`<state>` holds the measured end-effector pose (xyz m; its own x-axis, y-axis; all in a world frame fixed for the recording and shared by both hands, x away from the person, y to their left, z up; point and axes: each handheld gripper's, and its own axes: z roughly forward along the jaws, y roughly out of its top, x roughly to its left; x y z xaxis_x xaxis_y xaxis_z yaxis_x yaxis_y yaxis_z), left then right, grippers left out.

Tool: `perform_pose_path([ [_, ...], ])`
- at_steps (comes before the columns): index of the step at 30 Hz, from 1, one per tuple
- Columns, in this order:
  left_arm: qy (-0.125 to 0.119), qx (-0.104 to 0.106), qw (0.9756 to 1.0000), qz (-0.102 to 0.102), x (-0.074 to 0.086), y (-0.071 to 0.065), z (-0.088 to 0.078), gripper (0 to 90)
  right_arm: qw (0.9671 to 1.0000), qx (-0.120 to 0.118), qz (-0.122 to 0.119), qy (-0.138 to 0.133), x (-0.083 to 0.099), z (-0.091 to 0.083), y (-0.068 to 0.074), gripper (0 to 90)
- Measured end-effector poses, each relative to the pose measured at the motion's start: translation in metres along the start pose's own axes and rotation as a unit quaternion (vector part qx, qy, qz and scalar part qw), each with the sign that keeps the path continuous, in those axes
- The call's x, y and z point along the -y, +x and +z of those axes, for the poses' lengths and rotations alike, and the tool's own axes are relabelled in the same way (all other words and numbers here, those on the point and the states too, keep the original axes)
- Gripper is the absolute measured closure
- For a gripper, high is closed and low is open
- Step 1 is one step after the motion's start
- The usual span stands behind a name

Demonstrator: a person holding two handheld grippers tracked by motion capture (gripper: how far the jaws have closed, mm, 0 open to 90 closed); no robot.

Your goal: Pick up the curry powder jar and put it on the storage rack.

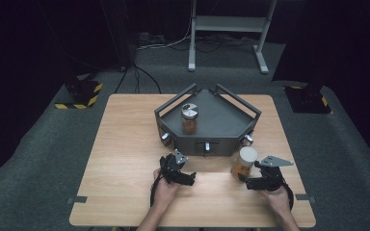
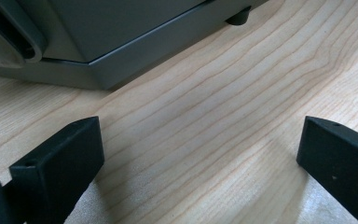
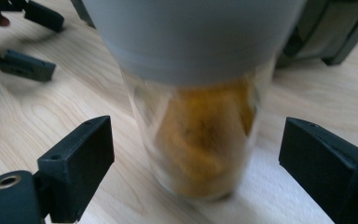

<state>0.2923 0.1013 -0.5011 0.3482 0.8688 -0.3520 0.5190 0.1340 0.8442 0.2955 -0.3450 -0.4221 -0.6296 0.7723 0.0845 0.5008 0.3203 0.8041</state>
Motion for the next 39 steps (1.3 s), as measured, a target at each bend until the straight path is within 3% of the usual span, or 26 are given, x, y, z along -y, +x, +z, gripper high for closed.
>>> perform_pose_path([
  [9,0.001,-0.001,1.0000,-0.001,0.000,0.000,0.000,0.6,0.9999,0.002,-0.001,-0.014,-0.013,0.006,0.004,14.2],
  [29,0.001,0.000,1.0000,-0.003,0.000,0.000,0.000,0.6,0.9990,-0.004,0.001,-0.044,-0.017,0.014,0.002,27.5],
  [39,0.001,0.000,1.0000,-0.003,0.000,0.000,0.000,0.7,0.9990,-0.003,-0.006,-0.044,-0.017,0.016,0.001,32.1],
])
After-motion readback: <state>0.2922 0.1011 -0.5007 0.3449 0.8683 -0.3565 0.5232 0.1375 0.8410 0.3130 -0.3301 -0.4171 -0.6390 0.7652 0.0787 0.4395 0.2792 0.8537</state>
